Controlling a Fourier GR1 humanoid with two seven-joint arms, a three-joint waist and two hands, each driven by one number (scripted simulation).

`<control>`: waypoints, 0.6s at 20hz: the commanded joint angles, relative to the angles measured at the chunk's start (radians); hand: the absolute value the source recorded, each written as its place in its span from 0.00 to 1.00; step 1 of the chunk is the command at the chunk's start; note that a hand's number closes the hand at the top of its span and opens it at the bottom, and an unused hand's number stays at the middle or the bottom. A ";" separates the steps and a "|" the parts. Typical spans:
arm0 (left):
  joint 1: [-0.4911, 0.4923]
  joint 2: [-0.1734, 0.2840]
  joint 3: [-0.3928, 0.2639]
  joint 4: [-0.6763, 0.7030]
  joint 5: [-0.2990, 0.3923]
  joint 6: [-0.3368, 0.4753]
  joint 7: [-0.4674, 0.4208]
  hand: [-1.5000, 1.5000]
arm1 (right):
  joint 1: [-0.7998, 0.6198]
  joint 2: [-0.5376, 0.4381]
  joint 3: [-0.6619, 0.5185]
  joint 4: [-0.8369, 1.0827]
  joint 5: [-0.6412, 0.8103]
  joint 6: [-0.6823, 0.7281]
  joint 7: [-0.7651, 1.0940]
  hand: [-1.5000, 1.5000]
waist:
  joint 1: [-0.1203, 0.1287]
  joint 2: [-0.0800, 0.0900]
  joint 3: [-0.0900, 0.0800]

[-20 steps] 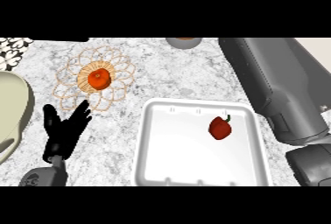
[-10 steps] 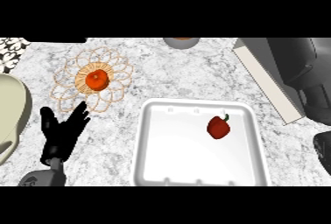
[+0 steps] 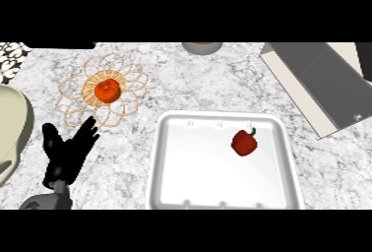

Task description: Pick the lemon from the tray and place it in the tiered shelf

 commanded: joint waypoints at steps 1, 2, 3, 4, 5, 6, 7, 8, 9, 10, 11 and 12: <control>0.000 0.024 0.026 0.029 0.009 -0.017 -0.015 0.50 | -0.033 -0.040 -0.045 0.006 -0.019 0.085 0.116 1.00 | -0.013 -0.003 0.000; -0.010 -0.012 -0.001 0.012 -0.008 0.015 -0.002 0.50 | -0.001 -0.021 -0.050 0.008 -0.017 0.050 0.125 1.00 | -0.013 -0.003 0.001; 0.008 -0.026 -0.011 0.014 -0.014 0.015 -0.020 0.50 | 0.010 -0.075 -0.082 0.041 -0.042 0.043 0.050 1.00 | -0.004 0.002 0.001; 0.017 0.015 0.029 0.012 0.017 -0.012 -0.005 0.50 | -0.005 -0.041 -0.069 0.005 -0.043 0.113 0.072 1.00 | -0.016 -0.007 0.001; -0.023 -0.008 -0.001 0.008 -0.013 0.017 0.012 0.50 | 0.013 -0.063 -0.080 0.056 -0.038 0.062 0.041 1.00 | -0.004 0.002 0.001; -0.011 0.015 0.021 -0.003 0.013 -0.008 0.013 0.50 | -0.005 -0.091 -0.089 0.059 -0.043 0.085 0.021 1.00 | -0.001 0.001 0.001; -0.007 0.017 0.021 0.006 -0.001 0.001 0.007 0.50 | 0.045 -0.055 -0.087 0.039 -0.050 0.050 0.018 1.00 | -0.009 -0.001 0.001; -0.007 0.010 0.021 0.034 0.003 -0.017 -0.038 0.50 | 0.045 -0.105 -0.094 0.054 -0.045 0.045 -0.014 1.00 | -0.007 0.002 0.001; 0.007 0.008 0.014 0.018 0.001 -0.015 -0.017 0.50 | 0.036 -0.093 -0.094 0.055 -0.046 0.071 0.001 1.00 | -0.005 0.000 0.001; -0.028 0.017 0.031 0.015 0.021 -0.013 0.022 0.50 | 0.059 -0.102 -0.092 0.076 -0.035 0.033 -0.018 1.00 | -0.001 0.003 0.001; 0.025 -0.004 0.002 -0.020 -0.002 0.001 0.019 0.50 | 0.115 -0.104 -0.104 0.041 -0.061 0.039 -0.055 1.00 | -0.012 -0.003 0.002; -0.038 0.012 0.024 0.015 0.005 0.004 0.032 0.50 | 0.061 -0.101 -0.099 0.051 -0.044 0.048 -0.006 1.00 | -0.007 0.001 0.001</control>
